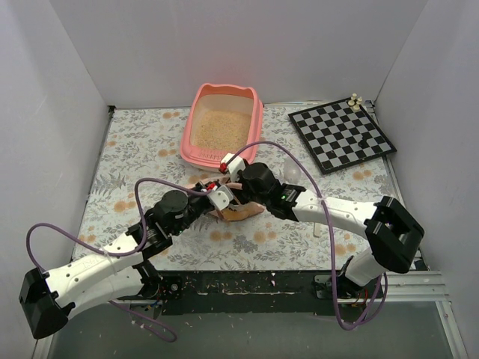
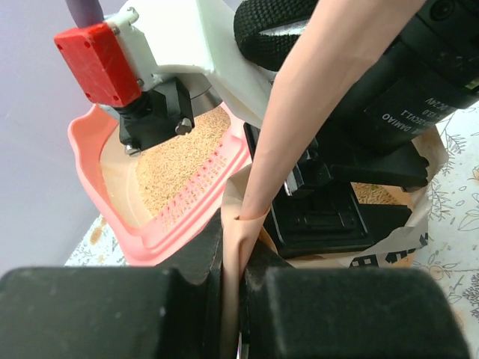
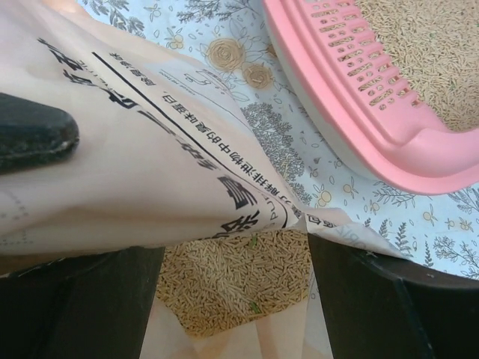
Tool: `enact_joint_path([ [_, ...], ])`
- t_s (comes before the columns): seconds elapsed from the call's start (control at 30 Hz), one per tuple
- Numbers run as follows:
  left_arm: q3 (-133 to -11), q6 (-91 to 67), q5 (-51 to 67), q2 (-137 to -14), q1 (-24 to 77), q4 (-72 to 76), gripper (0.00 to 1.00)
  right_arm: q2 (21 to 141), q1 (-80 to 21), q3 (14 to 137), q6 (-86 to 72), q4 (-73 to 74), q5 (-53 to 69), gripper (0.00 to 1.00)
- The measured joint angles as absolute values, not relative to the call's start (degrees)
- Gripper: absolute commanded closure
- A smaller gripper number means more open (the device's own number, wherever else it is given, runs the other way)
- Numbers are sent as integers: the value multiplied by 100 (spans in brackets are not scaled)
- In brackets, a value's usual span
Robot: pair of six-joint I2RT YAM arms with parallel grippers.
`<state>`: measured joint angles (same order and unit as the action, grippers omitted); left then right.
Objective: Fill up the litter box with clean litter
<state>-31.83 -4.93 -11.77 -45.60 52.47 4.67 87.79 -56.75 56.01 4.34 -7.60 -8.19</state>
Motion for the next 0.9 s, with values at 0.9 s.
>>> enact_joint_path([
  [0.9,-3212,-462,-10,-4788,5498,1184,100,6416,-5699,5170,-202,1068,-1061,16],
])
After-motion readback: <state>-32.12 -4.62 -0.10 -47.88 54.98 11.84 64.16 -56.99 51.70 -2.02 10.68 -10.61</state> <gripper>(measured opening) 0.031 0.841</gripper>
